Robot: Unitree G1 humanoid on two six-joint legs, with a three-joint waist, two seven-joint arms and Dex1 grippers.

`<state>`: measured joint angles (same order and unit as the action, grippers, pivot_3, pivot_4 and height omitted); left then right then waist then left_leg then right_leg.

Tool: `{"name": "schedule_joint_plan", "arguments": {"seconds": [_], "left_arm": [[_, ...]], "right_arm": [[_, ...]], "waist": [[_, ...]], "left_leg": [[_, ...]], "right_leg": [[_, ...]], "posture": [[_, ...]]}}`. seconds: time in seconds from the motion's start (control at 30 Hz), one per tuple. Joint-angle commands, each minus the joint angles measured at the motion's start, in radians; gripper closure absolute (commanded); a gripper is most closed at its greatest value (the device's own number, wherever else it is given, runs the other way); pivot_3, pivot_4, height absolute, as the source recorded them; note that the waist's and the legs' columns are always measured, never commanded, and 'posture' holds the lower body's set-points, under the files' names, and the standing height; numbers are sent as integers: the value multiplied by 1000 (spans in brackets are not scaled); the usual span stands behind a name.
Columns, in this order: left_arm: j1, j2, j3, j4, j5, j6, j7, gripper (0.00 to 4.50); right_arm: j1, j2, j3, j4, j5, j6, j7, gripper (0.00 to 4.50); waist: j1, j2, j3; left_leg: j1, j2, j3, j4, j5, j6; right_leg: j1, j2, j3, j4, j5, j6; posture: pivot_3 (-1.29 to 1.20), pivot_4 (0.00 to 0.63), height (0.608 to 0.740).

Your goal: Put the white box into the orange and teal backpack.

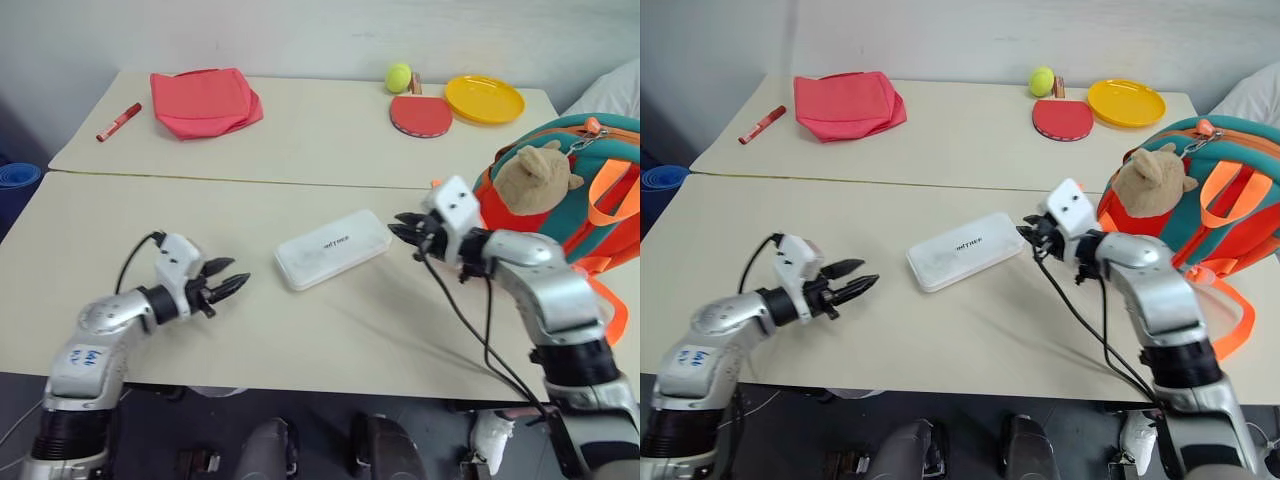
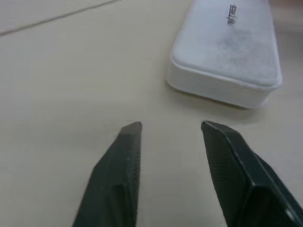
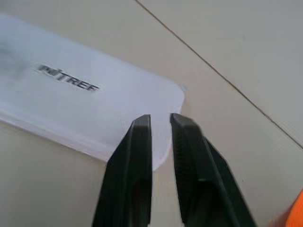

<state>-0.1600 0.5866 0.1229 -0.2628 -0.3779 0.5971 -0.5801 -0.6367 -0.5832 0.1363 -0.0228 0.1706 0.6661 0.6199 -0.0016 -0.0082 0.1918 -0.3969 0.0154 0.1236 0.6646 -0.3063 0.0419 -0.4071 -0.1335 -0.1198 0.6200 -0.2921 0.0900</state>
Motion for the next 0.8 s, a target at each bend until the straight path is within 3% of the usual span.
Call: {"name": "schedule_joint_plan", "arguments": {"seconds": [0.03, 0.13, 0.43, 0.57, 0.8], "left_arm": [[-25, -31, -10, -48, 15, 35, 68, 3688], [-53, -51, -27, -54, 5, 69, 75, 4448], [-131, -69, -102, -23, 17, 133, 63, 4448], [-151, -88, -113, -6, 9, 122, 52, 4448], [-162, -91, -134, 14, 26, 88, 19, 4448]], "right_arm": [[-83, 5, 29, 127, -72, -30, -19, 4500], [-141, 29, 67, 259, -108, -78, 2, 4500], [-212, 144, 60, 500, -105, -243, 88, 4500], [-177, 143, 50, 461, -95, -257, 122, 4500], [19, 85, 21, 146, -46, -170, 201, 4500]], "waist": [[-1, 0, 0], [-3, 0, 0], [-20, 0, 0], [-25, 0, 0], [-18, 0, 0]], "left_leg": [[-4, 0, 0, 2, 1, 1], [-8, -1, 1, 3, 4, 3], [-6, -1, 1, 2, 7, 1], [-7, -1, 1, 2, 7, 1], [-7, -1, 0, 2, 7, 1]], "right_leg": [[-3, 0, 0, 0, 0, 1], [-6, 2, -1, 0, 2, 3], [-6, 2, 0, 2, 2, 4], [-6, 2, 0, 2, 2, 4], [-5, 2, -1, 2, 2, 4]], "posture": [[0, 150, 740], [0, 150, 740], [0, 150, 740], [0, 150, 740], [0, 150, 740]]}}
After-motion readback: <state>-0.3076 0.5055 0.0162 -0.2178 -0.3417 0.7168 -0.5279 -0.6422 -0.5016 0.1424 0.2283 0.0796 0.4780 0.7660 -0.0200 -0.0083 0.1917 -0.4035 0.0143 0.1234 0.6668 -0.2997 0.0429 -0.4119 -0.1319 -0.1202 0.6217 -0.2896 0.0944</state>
